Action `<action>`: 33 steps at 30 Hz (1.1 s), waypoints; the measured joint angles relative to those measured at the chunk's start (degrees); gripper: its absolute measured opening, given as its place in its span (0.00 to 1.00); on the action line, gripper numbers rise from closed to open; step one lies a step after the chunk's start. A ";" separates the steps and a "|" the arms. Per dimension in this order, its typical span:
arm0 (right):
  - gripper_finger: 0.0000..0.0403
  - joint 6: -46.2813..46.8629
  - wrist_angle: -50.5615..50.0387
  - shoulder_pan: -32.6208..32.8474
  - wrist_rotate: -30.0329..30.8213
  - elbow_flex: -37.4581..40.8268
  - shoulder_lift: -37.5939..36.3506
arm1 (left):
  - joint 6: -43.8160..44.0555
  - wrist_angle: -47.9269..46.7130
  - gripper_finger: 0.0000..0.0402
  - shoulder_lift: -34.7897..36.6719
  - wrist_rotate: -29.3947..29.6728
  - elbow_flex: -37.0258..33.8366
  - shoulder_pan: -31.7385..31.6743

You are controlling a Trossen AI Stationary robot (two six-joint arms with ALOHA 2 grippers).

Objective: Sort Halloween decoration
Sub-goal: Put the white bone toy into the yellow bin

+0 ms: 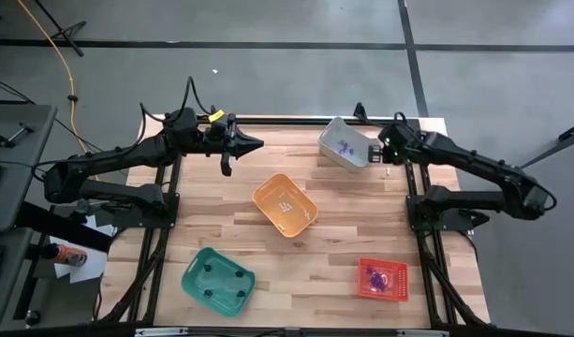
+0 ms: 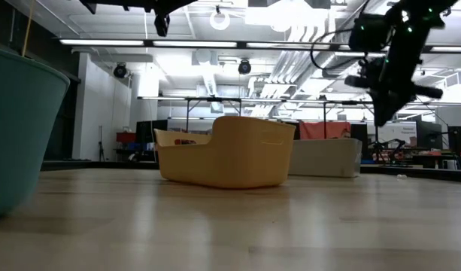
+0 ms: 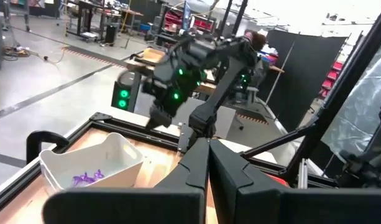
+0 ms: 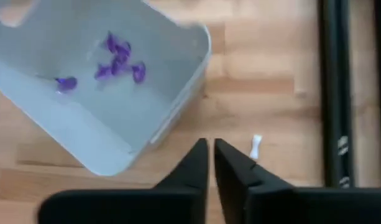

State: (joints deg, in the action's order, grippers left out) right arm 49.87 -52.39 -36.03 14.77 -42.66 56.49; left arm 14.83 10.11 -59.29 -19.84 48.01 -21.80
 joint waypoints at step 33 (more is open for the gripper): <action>0.00 2.04 9.88 0.02 -3.44 4.79 9.65 | -0.01 -1.27 0.00 -0.02 2.06 0.00 0.02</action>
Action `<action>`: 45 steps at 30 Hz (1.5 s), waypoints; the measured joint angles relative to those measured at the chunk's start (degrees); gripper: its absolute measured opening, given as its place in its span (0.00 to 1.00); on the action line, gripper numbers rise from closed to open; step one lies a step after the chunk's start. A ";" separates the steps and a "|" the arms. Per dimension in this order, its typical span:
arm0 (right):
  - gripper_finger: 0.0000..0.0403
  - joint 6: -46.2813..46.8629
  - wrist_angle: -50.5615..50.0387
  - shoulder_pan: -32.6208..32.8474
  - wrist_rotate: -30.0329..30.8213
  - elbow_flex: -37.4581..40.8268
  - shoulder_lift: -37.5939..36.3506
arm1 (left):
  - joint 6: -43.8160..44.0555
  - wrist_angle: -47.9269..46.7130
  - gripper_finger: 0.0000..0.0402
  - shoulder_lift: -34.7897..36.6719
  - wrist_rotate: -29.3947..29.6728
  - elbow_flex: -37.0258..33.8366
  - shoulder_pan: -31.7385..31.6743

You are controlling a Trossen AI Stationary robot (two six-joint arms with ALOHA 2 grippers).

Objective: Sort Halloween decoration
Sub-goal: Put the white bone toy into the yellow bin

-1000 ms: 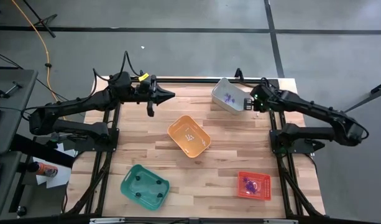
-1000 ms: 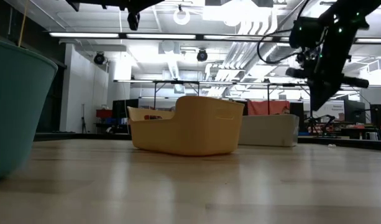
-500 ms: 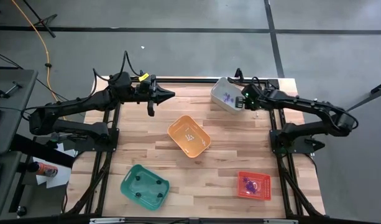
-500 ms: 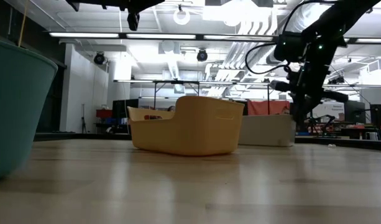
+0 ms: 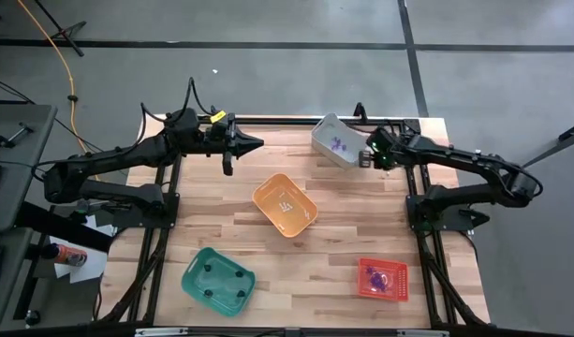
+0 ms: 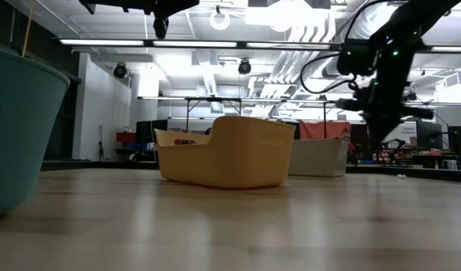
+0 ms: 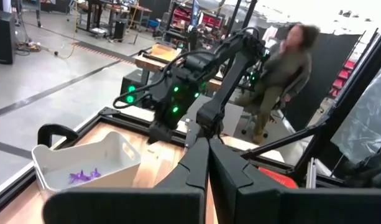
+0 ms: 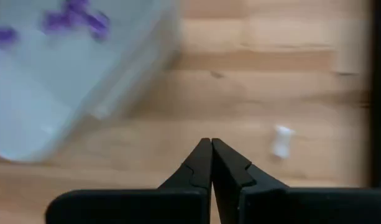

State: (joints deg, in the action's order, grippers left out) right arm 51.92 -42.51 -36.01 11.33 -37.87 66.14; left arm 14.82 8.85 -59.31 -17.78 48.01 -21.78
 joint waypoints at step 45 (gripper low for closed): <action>0.31 -13.45 1.54 -15.50 -7.34 4.51 15.36 | -2.52 -2.10 0.00 0.00 0.47 0.00 0.00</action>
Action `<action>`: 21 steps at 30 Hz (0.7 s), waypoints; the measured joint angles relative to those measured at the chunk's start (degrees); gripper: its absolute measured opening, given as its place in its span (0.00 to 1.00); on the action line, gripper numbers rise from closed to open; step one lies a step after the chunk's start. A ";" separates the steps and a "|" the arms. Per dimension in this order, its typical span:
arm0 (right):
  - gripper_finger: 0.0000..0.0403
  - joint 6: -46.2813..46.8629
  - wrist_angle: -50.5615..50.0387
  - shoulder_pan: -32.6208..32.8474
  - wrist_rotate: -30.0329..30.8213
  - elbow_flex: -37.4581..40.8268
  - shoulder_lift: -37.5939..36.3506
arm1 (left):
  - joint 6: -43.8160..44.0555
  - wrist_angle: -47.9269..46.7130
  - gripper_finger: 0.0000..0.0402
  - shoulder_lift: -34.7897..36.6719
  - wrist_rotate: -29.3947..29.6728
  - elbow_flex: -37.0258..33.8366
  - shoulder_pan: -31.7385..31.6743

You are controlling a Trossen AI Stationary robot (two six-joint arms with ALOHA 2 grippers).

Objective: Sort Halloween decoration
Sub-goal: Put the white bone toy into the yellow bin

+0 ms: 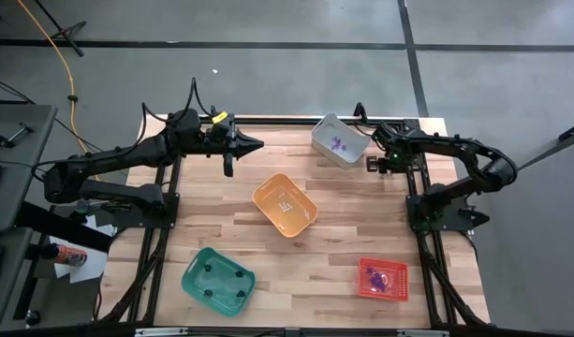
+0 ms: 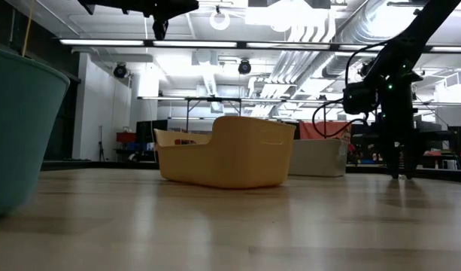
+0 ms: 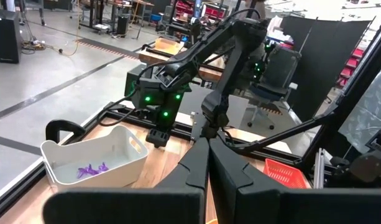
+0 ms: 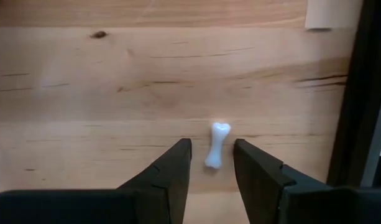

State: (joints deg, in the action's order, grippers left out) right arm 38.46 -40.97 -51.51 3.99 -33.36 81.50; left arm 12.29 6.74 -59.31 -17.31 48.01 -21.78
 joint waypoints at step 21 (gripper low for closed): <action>0.01 0.02 0.42 -0.57 -1.05 -0.05 0.41 | 0.02 -0.04 0.00 -0.02 0.01 0.00 -0.02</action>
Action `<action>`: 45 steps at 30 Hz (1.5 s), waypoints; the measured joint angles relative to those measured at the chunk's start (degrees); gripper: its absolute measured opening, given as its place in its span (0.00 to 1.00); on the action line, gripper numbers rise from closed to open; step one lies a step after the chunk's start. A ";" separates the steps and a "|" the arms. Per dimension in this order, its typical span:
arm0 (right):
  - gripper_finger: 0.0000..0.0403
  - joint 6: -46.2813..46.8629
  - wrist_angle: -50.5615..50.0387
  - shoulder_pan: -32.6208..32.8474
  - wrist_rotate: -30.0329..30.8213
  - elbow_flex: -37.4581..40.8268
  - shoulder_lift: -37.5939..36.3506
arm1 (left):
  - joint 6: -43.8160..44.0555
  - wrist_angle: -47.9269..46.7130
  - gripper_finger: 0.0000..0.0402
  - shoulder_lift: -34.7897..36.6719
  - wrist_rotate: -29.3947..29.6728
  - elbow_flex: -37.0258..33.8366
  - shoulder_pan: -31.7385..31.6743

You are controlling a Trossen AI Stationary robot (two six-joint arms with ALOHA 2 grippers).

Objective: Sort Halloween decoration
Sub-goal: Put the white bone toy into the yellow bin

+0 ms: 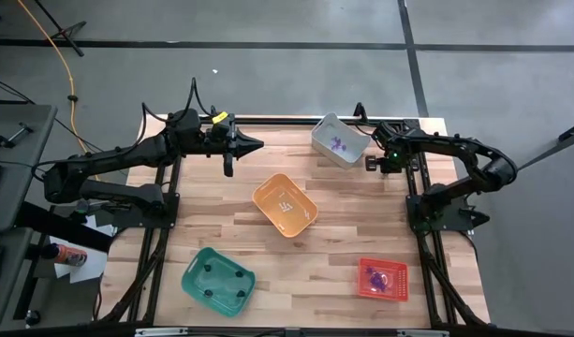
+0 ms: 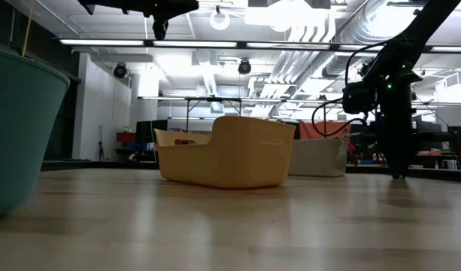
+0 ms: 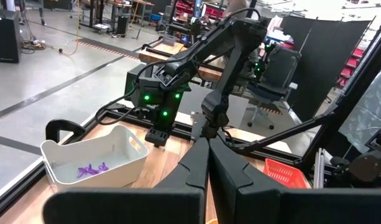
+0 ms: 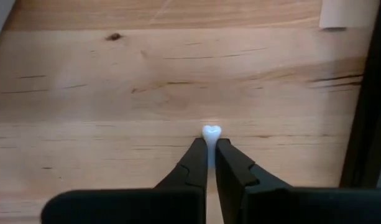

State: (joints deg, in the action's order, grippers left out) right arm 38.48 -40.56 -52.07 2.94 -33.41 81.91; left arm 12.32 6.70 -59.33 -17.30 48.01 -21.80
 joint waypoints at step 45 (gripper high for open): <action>0.02 4.59 50.35 24.44 -19.44 0.59 -31.34 | 0.07 0.03 0.00 0.00 0.00 0.00 -2.23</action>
State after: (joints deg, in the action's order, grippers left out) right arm 43.07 9.79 -27.63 -16.50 -32.82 50.57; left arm 12.38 6.73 -59.33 -17.30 48.01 -24.03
